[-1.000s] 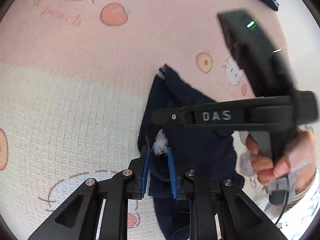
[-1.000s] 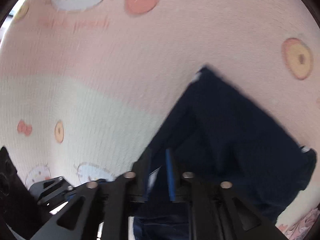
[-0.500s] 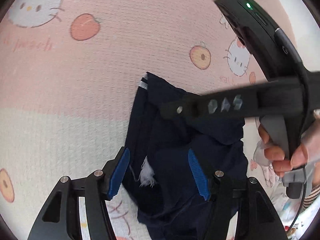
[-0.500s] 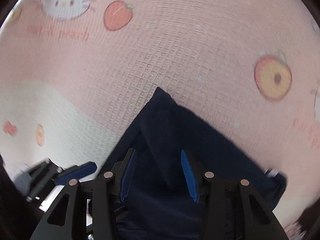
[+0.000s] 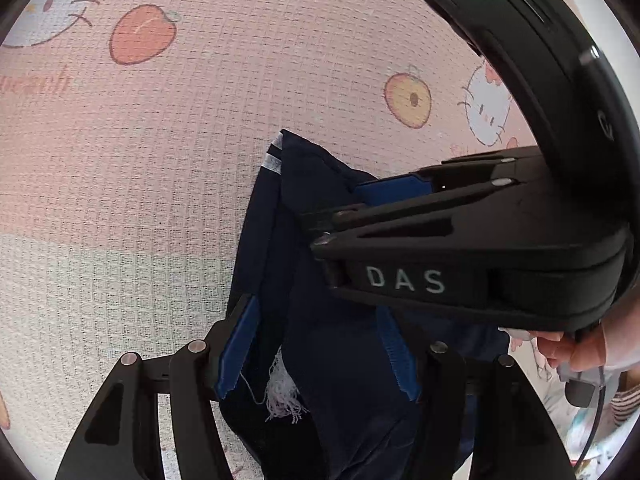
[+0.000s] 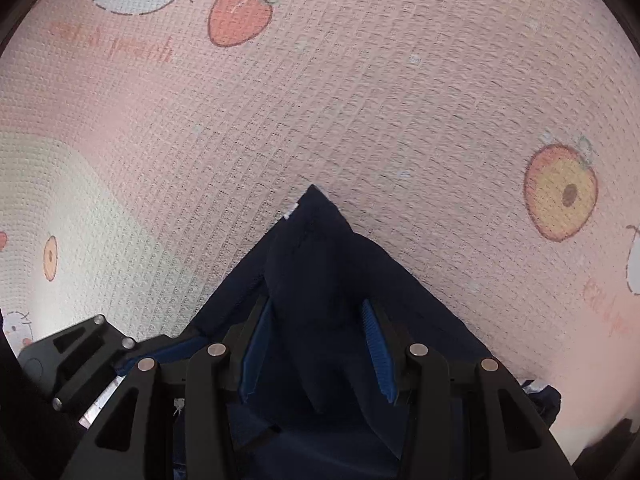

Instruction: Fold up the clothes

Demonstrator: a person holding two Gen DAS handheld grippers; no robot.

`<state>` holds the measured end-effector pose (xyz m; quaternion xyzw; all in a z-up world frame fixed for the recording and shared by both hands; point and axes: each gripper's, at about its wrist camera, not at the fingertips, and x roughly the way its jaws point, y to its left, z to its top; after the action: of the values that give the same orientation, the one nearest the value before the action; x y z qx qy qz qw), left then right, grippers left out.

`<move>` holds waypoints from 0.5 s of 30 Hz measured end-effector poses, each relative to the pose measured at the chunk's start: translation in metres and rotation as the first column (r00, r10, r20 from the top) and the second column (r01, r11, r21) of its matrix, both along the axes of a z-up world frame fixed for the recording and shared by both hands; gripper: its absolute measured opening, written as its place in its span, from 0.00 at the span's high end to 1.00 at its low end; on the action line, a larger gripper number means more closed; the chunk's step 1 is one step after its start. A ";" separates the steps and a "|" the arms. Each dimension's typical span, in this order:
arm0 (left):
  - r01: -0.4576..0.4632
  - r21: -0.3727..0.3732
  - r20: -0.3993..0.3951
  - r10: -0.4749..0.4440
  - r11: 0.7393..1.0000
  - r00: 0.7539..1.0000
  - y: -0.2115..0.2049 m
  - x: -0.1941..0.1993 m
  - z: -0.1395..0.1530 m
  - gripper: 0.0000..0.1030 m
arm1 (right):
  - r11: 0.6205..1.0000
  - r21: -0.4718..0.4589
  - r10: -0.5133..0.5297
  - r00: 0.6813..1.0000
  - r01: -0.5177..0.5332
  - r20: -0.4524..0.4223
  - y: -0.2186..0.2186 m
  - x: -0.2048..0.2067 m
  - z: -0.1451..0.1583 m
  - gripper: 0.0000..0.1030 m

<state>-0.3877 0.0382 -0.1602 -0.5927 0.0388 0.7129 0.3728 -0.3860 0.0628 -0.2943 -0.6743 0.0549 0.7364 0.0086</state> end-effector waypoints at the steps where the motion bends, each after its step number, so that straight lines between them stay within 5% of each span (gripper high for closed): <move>1: 0.006 0.010 -0.005 -0.006 1.000 1.000 0.001 0.002 0.000 0.44 | 1.000 0.008 0.003 1.000 -0.003 0.000 -0.006 -0.004 -0.003 0.57; 3: 0.017 0.028 -0.012 -0.016 0.999 1.000 0.003 0.005 -0.001 0.46 | 1.000 0.027 0.010 1.000 -0.010 0.001 -0.019 -0.015 -0.010 0.60; 6: 0.005 0.027 -0.018 -0.004 1.000 1.000 0.005 0.010 -0.006 0.71 | 0.999 0.047 0.005 1.000 -0.004 -0.021 -0.029 -0.002 -0.009 0.90; 8: -0.002 0.034 -0.010 0.002 0.999 1.000 0.004 0.013 -0.010 0.84 | 0.998 0.060 0.002 0.999 0.000 -0.036 -0.036 0.007 -0.008 0.93; 15: -0.015 0.031 -0.019 0.015 0.999 1.000 -0.002 0.017 -0.009 0.86 | 0.996 0.083 -0.020 0.998 0.026 -0.063 -0.043 0.019 -0.006 0.93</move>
<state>-0.3709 0.0363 -0.1697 -0.5802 0.0270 0.7220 0.3761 -0.3669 0.0200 -0.3001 -0.6493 0.0321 0.7586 0.0436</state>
